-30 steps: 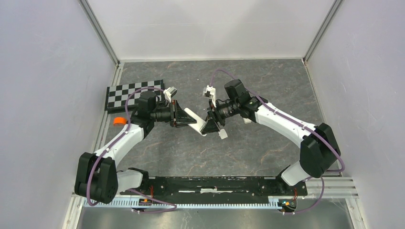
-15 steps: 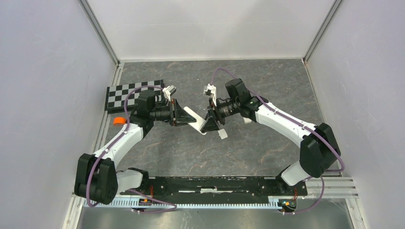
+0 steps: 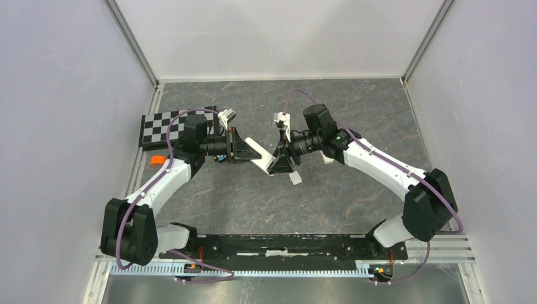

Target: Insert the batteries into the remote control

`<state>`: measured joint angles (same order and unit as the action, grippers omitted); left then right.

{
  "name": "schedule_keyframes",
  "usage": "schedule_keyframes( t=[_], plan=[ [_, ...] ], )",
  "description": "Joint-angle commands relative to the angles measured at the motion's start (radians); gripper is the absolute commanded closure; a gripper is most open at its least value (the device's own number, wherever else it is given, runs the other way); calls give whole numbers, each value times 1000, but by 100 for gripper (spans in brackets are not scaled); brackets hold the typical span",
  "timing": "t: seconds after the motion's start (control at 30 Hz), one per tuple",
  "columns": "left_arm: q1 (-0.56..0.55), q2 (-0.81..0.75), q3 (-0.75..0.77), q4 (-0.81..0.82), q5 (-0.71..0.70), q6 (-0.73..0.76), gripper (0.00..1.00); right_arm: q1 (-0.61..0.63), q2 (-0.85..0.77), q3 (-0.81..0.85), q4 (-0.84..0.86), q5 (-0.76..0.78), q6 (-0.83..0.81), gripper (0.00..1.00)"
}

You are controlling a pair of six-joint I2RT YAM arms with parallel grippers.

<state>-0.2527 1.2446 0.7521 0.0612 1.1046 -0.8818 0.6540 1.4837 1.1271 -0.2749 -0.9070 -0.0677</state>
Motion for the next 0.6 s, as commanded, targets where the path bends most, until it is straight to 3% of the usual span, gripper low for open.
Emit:
schedule_keyframes(
  t=[0.0,0.13,0.33,0.57],
  plan=[
    [3,10,59,8,103,-67,98,1,9,24,-44,73,-116,36],
    [3,15,65,-14,82,-10,98,-10,-12,-5,40,12,-16,18],
    [3,20,71,-46,36,44,98,-37,-80,-111,265,-89,213,9],
    [4,12,85,-44,28,64,98,-87,-162,-262,620,-89,538,5]
  ],
)
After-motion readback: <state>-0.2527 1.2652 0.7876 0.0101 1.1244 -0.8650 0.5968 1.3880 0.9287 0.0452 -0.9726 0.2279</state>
